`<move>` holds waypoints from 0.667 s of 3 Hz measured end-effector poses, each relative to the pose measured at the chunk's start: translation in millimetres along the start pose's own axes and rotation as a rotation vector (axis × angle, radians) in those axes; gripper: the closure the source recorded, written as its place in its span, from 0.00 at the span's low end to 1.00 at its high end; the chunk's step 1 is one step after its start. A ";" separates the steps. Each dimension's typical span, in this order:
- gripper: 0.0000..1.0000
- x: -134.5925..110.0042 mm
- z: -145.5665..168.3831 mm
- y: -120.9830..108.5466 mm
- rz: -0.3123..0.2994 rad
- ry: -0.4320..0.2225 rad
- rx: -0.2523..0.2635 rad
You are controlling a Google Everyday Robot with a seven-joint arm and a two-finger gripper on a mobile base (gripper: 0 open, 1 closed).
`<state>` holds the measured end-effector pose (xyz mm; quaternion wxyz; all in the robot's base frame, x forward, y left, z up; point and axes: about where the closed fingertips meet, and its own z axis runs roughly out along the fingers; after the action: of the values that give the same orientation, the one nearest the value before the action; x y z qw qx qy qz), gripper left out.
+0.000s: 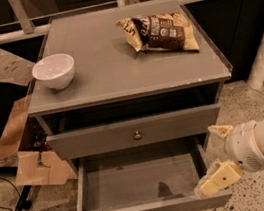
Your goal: Close middle drawer
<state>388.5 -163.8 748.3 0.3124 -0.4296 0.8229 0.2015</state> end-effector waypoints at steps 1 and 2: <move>0.00 37.7 28.2 -2.5 0.049 0.020 0.000; 0.00 68.5 47.8 -5.2 0.102 0.053 0.010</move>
Offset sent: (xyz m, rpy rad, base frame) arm -0.0153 -0.0261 -0.1306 -0.0255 0.1505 -0.1421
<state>379.3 -177.8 666.3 0.2821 -0.3908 0.8526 0.2019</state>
